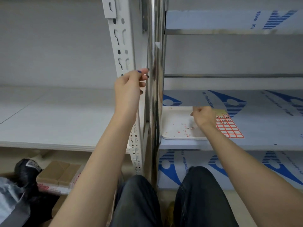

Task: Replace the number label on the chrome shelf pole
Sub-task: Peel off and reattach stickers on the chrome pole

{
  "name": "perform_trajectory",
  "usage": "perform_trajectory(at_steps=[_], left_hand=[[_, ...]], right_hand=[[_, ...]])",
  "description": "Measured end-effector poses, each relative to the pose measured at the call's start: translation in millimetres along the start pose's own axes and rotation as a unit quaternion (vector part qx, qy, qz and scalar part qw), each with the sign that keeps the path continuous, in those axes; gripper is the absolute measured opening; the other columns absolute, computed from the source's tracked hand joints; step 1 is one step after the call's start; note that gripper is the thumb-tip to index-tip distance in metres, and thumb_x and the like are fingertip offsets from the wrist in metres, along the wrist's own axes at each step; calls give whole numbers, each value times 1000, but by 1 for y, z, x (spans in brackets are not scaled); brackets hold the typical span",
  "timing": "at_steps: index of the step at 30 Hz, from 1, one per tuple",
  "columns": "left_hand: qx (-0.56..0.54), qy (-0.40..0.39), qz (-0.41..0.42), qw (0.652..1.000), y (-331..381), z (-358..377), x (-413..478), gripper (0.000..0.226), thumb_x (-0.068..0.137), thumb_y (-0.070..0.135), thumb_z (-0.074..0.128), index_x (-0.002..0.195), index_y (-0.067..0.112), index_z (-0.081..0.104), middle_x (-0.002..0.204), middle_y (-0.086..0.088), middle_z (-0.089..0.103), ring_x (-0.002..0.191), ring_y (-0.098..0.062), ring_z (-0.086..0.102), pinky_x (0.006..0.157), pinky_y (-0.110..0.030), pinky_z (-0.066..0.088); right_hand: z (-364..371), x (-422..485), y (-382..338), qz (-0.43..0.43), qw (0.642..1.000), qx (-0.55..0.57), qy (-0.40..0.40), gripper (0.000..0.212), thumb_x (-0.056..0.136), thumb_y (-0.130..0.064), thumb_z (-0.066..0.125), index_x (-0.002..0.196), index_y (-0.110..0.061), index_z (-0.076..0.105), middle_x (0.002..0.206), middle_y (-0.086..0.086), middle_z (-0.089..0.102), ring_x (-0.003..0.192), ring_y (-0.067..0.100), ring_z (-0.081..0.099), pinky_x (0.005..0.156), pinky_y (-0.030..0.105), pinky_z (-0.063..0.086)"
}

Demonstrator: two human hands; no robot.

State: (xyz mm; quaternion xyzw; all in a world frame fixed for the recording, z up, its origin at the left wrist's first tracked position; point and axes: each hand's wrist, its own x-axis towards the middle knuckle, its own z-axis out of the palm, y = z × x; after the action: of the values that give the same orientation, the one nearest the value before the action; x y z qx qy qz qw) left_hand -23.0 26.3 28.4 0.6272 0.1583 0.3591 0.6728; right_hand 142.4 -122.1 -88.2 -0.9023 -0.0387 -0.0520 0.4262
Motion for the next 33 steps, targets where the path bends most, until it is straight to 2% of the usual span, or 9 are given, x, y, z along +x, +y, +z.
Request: perform_trajectory(at_steps=[6, 8, 12, 16, 18, 22, 26, 29, 33], left_hand=[[162, 1, 153, 975, 22, 21, 23, 25, 90, 17, 49, 113, 18, 60, 103, 4, 63, 90, -7, 57, 85, -24, 47], [250, -3, 227, 941, 26, 25, 30, 26, 90, 22, 53, 115, 14, 59, 109, -1, 62, 96, -10, 56, 88, -24, 46], [370, -7, 317, 874, 29, 24, 47, 27, 92, 32, 54, 100, 8, 62, 93, -7, 66, 89, -20, 61, 83, -35, 50], [459, -17, 342, 820, 39, 17, 55, 41, 94, 42, 51, 96, 4, 66, 83, -12, 66, 76, -28, 62, 77, -41, 52], [473, -43, 344, 810, 44, 14, 56, 41, 95, 39, 49, 98, 2, 67, 83, -16, 68, 78, -30, 64, 80, -41, 53], [428, -65, 359, 827, 44, 7, 57, 39, 99, 28, 45, 94, -3, 68, 83, -21, 69, 79, -33, 66, 80, -41, 52], [288, -77, 273, 915, 29, 5, 59, 35, 97, 27, 46, 95, 4, 71, 88, -17, 71, 89, -29, 66, 85, -44, 52], [146, -94, 194, 965, 19, 8, 55, 30, 97, 27, 48, 94, 11, 72, 92, -12, 72, 92, -15, 67, 92, -42, 51], [34, -117, 154, 981, 11, 12, 53, 25, 98, 17, 41, 98, 7, 64, 93, -17, 63, 89, -24, 58, 91, -47, 48]], right_hand=[[-22, 15, -25, -40, 998, -17, 34, 45, 89, 10, 50, 132, -3, 52, 130, 20, 55, 119, 33, 52, 99, 28, 39], [-24, 21, -25, -20, 997, -8, 68, 37, 86, 6, 59, 123, 0, 59, 122, 19, 61, 114, 32, 57, 94, 24, 42], [-24, 21, -23, 4, 997, 43, 58, 18, 90, -11, 61, 90, 5, 69, 69, 14, 65, 79, 25, 69, 65, 10, 42], [-18, 9, -49, -45, 993, 110, 11, 28, 95, -24, 56, 76, -8, 68, 81, 9, 68, 74, 15, 62, 76, 23, 48], [-22, -1, -78, -97, 976, 194, -21, 25, 96, -27, 53, 77, -15, 63, 81, 1, 66, 73, 9, 62, 70, 16, 51], [-41, -11, -129, -183, 924, 336, -18, 18, 99, -19, 46, 87, -18, 60, 92, -2, 67, 82, 11, 67, 71, 21, 56], [-47, -25, -154, -196, 874, 435, -85, 18, 98, -15, 45, 95, -16, 62, 102, 3, 68, 101, 17, 66, 86, 34, 54], [-48, -41, -163, -221, 832, 485, -151, 25, 96, -10, 43, 83, -16, 63, 82, -3, 69, 88, 13, 64, 81, 39, 51], [-47, -43, -165, -288, 848, 428, -124, 18, 92, -12, 50, 79, -13, 62, 81, 9, 63, 84, 30, 62, 79, 53, 54]])
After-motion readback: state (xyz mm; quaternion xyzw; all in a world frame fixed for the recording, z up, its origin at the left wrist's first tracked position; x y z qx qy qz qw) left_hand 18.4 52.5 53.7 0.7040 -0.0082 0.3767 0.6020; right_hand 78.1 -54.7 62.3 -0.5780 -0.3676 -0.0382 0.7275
